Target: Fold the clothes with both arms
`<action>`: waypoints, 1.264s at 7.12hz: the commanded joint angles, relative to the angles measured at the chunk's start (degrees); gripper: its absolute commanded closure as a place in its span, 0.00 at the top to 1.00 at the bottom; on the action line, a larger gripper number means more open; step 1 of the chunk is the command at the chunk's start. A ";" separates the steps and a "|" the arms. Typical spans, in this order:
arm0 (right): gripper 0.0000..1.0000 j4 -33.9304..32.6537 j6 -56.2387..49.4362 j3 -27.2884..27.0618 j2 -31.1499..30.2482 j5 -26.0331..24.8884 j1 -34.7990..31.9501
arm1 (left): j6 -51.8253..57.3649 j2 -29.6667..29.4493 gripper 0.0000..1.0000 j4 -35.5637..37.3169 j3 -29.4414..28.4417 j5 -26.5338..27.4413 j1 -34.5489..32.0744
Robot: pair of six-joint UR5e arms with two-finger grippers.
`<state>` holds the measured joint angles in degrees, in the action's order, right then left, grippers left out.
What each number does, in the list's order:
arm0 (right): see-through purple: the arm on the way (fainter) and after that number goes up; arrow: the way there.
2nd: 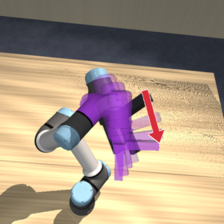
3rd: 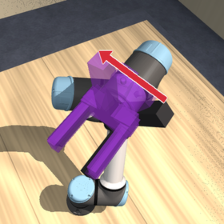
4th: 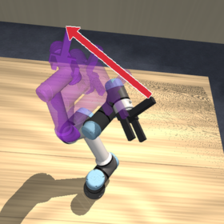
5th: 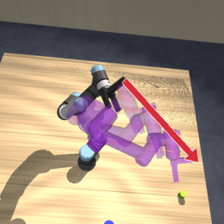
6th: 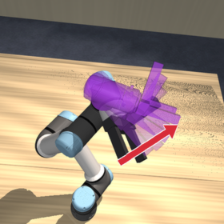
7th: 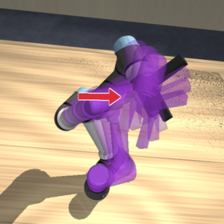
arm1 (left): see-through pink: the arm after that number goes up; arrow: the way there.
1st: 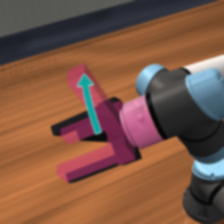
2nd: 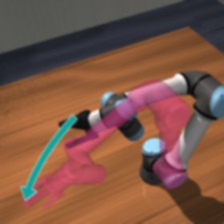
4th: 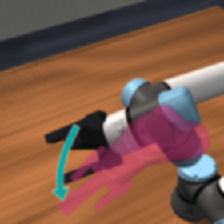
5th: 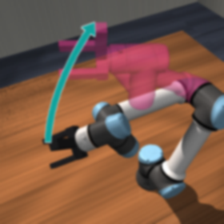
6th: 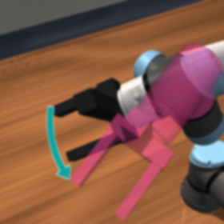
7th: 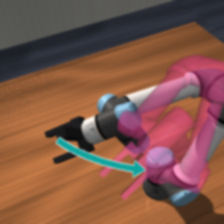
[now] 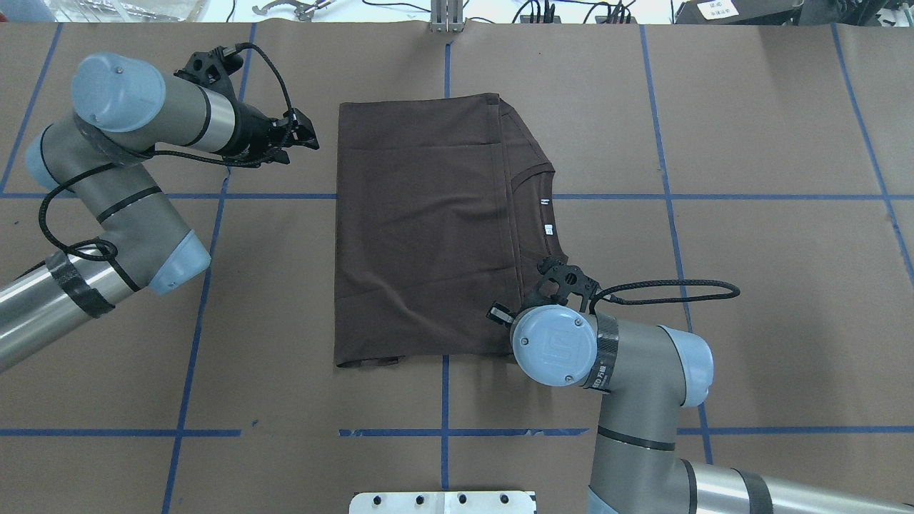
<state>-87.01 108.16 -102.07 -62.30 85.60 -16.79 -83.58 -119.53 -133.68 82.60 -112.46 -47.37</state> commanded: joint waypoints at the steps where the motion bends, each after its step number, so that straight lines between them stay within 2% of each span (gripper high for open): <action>1: 0.00 0.00 0.03 0.12 0.25 0.00 0.09 | 0.00 0.00 0.64 0.00 0.02 -0.13 0.00; 4: 0.00 0.00 -0.05 -0.67 0.42 1.23 0.09 | -0.09 0.00 0.64 0.00 0.28 -0.22 0.00; 5: 0.00 -0.95 -0.14 -2.07 -0.10 1.93 0.00 | -2.70 0.09 0.64 0.00 2.72 -0.39 0.09; 7: 0.00 -1.05 -0.05 -7.94 -3.94 1.94 2.09 | -10.69 5.68 0.64 0.00 13.15 0.13 6.91; 8: 0.00 -1.05 -0.05 -8.84 -4.49 1.85 2.72 | -15.51 8.15 0.64 0.96 17.90 1.52 11.03; 9: 0.00 -1.05 -0.14 -9.02 -4.58 1.94 3.16 | -16.69 13.83 0.64 1.31 23.25 6.41 16.47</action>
<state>-88.06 108.08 -110.30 -66.37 87.49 -14.32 -97.52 -110.98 -132.91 99.83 -110.11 -36.56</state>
